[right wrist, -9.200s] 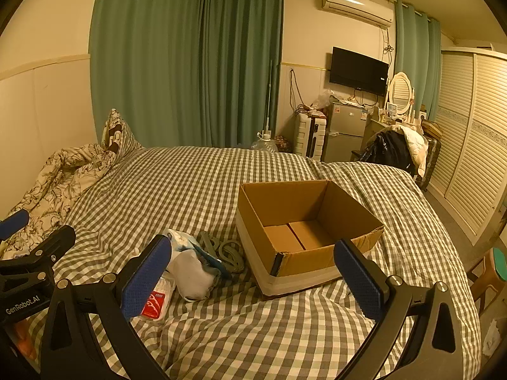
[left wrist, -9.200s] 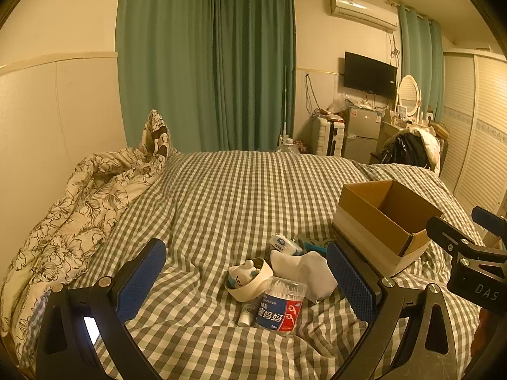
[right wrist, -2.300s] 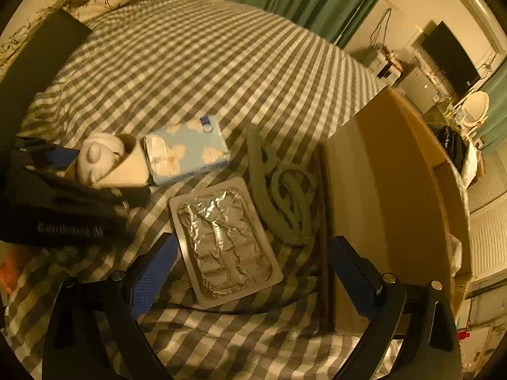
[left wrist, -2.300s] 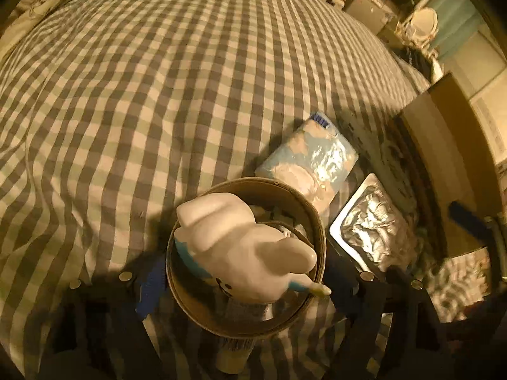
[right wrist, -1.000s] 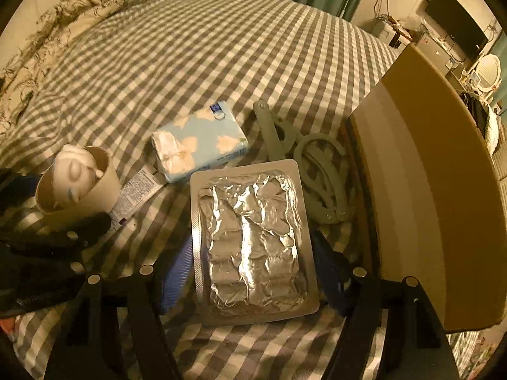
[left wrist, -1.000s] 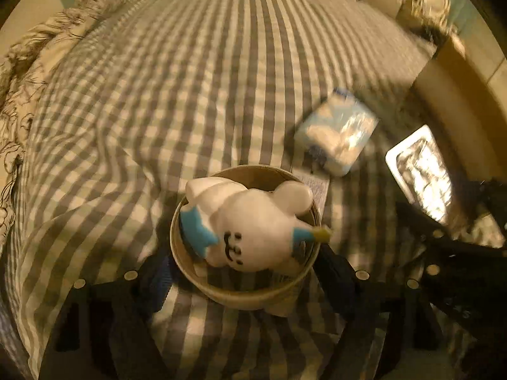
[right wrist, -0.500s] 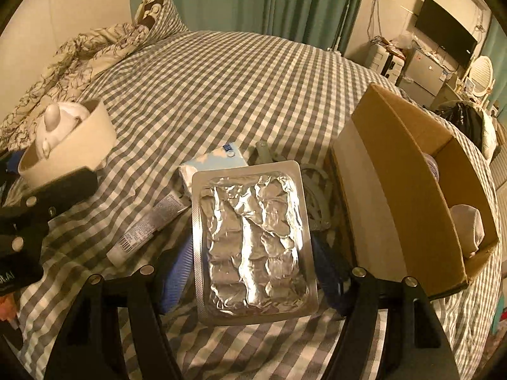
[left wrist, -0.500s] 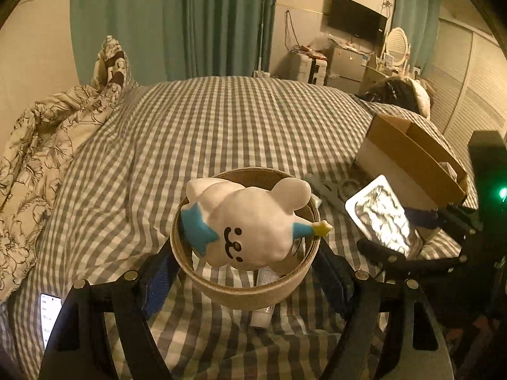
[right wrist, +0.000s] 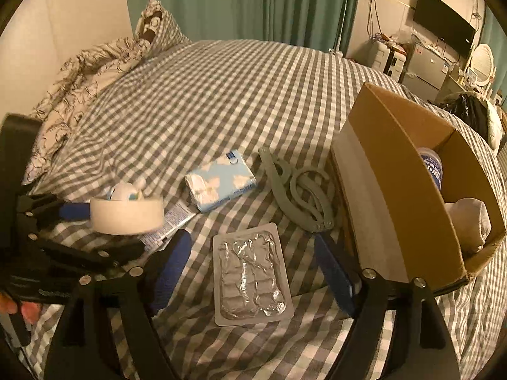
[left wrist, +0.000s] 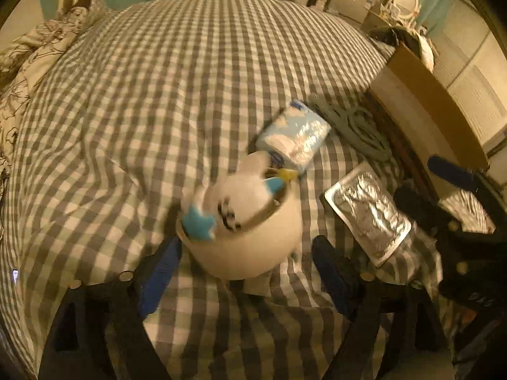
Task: Organize objects
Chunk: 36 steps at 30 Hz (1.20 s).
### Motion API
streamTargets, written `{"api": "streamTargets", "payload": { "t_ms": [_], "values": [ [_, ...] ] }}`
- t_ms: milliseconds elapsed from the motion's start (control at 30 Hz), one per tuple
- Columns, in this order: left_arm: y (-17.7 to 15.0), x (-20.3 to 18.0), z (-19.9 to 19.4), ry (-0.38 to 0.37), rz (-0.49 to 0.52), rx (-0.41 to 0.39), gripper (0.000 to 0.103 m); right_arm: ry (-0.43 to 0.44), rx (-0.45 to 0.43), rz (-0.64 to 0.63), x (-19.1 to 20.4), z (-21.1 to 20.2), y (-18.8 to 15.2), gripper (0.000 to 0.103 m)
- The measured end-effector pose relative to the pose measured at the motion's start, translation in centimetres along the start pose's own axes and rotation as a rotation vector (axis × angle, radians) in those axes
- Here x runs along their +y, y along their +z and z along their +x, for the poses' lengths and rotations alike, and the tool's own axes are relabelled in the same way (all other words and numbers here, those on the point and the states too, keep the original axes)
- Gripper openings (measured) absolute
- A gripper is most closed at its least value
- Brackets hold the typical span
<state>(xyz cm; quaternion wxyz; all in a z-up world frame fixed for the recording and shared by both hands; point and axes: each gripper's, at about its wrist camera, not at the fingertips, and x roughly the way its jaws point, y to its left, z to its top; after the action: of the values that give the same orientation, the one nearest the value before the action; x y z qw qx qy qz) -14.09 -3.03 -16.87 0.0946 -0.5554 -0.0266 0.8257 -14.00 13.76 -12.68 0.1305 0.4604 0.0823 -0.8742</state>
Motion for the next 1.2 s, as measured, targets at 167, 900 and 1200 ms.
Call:
{"api": "streamTargets", "payload": {
  "t_ms": [167,900,1200],
  "values": [
    [1.3,1.4,-0.8,0.006,-0.048,-0.044,0.094,0.007,0.012,-0.014,0.0,0.4,-0.3,0.080],
    [0.7,7.5,-1.7,0.180,-0.214,-0.069,0.095,0.286,0.223,-0.232,9.0,8.4,-0.2,0.078],
    [0.7,7.0,-1.5,0.204,-0.189,-0.061,0.095,0.123,-0.091,-0.110,5.3,4.0,3.5,0.065]
  ]
}}
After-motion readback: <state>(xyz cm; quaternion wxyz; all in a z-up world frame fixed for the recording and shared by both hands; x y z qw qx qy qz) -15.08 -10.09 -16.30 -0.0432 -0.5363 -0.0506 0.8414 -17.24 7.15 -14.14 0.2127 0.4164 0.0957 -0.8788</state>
